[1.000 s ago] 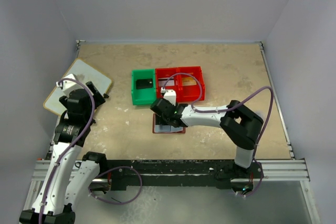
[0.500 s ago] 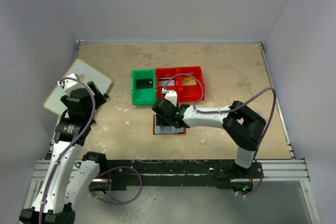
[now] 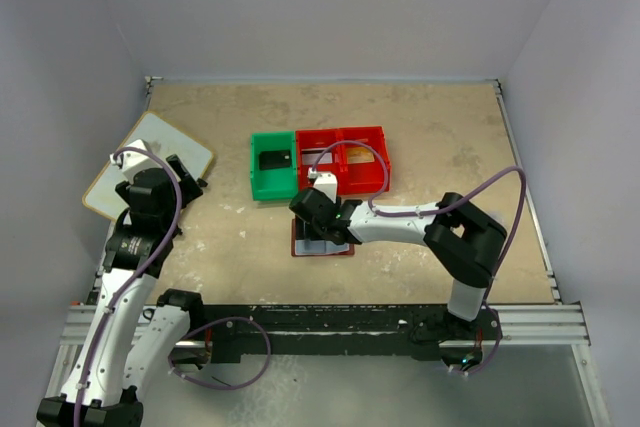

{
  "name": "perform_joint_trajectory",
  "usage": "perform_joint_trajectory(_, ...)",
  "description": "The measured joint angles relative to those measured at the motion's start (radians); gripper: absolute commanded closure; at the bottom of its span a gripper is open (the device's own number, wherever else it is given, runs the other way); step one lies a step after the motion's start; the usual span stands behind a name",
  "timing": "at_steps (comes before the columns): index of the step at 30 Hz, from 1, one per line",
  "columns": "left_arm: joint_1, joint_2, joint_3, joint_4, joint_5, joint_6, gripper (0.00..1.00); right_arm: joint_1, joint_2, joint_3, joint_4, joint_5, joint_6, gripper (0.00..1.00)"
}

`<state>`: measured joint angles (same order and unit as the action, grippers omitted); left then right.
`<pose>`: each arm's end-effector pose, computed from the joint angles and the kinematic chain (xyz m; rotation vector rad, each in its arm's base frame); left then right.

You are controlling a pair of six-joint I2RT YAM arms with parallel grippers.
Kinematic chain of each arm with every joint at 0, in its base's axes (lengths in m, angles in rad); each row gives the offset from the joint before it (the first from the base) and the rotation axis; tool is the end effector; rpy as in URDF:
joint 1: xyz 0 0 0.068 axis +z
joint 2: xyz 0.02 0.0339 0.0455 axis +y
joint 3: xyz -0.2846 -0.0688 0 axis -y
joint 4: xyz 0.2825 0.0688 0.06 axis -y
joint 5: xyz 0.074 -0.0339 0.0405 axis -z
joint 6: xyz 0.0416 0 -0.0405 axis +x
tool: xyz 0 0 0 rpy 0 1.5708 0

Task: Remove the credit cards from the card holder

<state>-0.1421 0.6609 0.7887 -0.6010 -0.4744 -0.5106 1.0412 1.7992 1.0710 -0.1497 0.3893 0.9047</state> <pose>0.1677 -0.0048 0.3331 -0.6464 1.8808 0.0649 0.2193 0.3433 0.1609 0.0068 2.4105 0.4506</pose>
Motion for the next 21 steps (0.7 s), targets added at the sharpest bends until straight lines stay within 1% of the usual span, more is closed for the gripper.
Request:
perform_joint_trajectory(9,0.000,0.000,0.000,0.000,0.000,0.000,0.22,0.000,-0.004,-0.011,0.027,-0.022,-0.001,0.32)
perform_joint_trajectory(11,0.000,0.000,0.000,0.000,0.000,0.000,0.22,-0.002,-0.013,-0.023,0.039,-0.032,-0.001,0.33)
perform_joint_trajectory(14,0.000,0.000,0.000,0.000,0.000,0.000,0.22,-0.004,-0.021,-0.030,0.043,-0.041,0.000,0.38)
perform_joint_trajectory(16,0.000,0.000,0.000,0.000,0.000,0.000,0.22,-0.006,-0.021,-0.030,0.042,-0.041,0.001,0.35)
perform_joint_trajectory(19,0.000,0.000,0.000,0.000,0.000,0.000,0.22,-0.006,-0.021,-0.030,0.043,-0.042,0.000,0.28)
perform_joint_trajectory(21,0.000,0.000,0.000,0.000,0.000,0.000,0.22,-0.006,-0.021,-0.030,0.044,-0.045,0.000,0.26)
